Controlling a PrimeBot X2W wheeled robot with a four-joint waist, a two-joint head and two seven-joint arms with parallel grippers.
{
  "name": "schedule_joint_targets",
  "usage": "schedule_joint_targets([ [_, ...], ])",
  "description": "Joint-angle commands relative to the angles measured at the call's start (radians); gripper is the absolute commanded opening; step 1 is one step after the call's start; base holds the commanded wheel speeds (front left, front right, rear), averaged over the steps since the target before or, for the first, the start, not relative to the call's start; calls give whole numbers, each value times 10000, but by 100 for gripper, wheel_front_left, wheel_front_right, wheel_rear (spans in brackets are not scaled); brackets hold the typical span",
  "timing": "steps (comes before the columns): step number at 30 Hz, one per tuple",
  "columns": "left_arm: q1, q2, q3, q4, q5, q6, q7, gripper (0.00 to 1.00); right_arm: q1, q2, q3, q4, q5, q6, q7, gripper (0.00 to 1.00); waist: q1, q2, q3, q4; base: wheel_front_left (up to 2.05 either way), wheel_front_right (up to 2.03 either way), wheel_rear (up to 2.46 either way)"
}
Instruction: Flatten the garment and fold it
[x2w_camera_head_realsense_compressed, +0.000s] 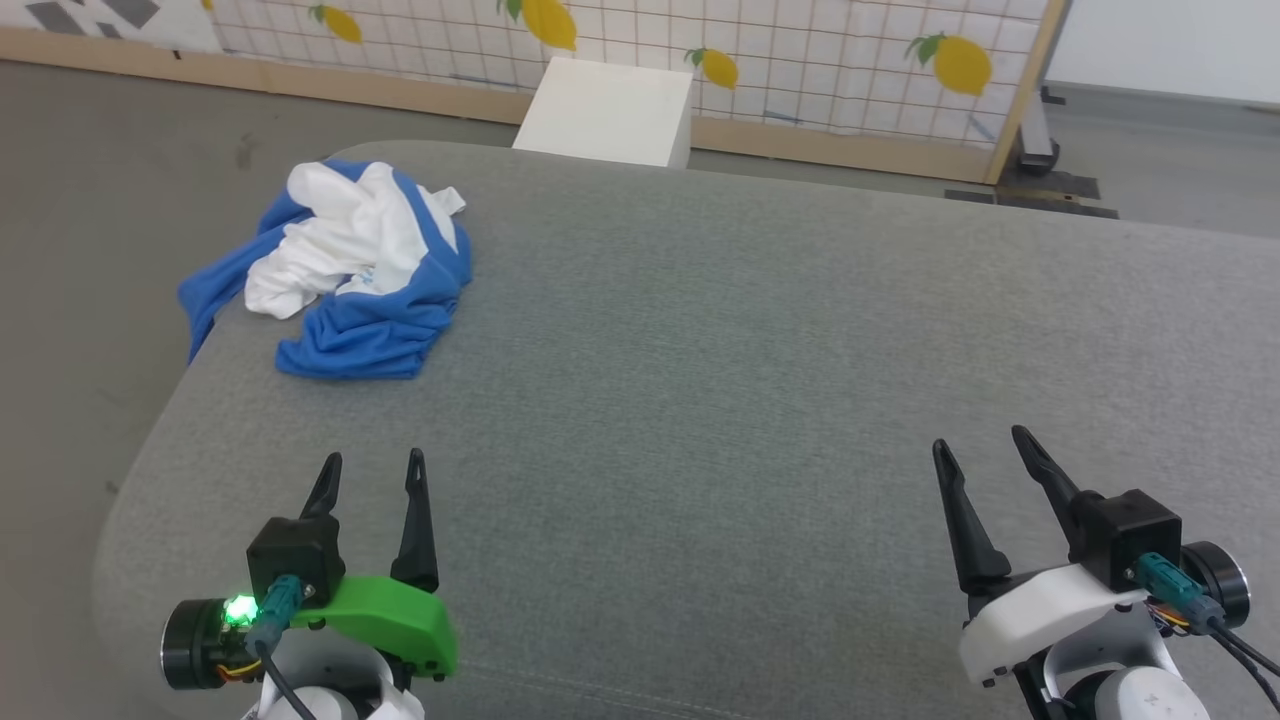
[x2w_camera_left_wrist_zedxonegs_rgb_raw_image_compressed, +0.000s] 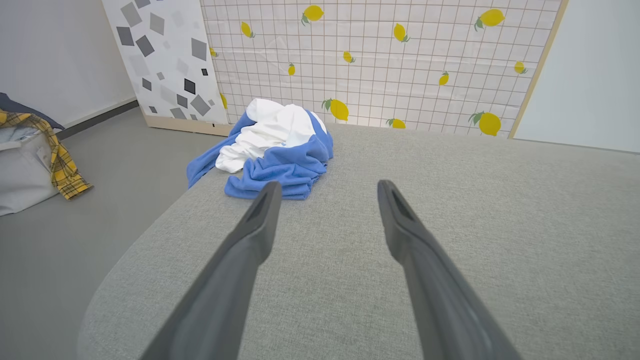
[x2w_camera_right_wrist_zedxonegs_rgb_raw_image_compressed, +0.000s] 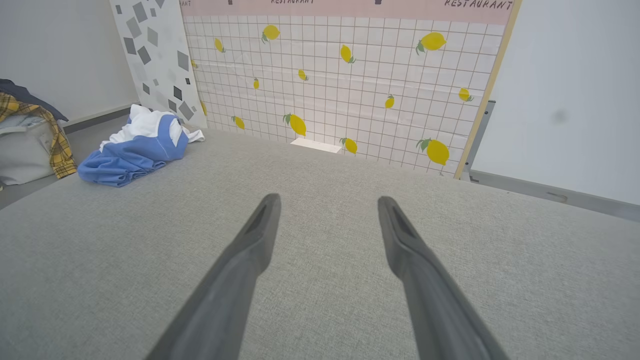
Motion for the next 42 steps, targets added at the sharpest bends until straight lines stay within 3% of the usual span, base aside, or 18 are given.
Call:
schedule_joint_targets([
  [1,-113,96,-10,21,-97,99,-110,100,-160,10,40,28,54,-6,-112,100,0,0,13,202,0,0,0],
  [42,155,480,-286,203,-966,764,-959,100,-388,20,333,244,332,-11,-505,100,0,0,121,1979,0,0,0],
])
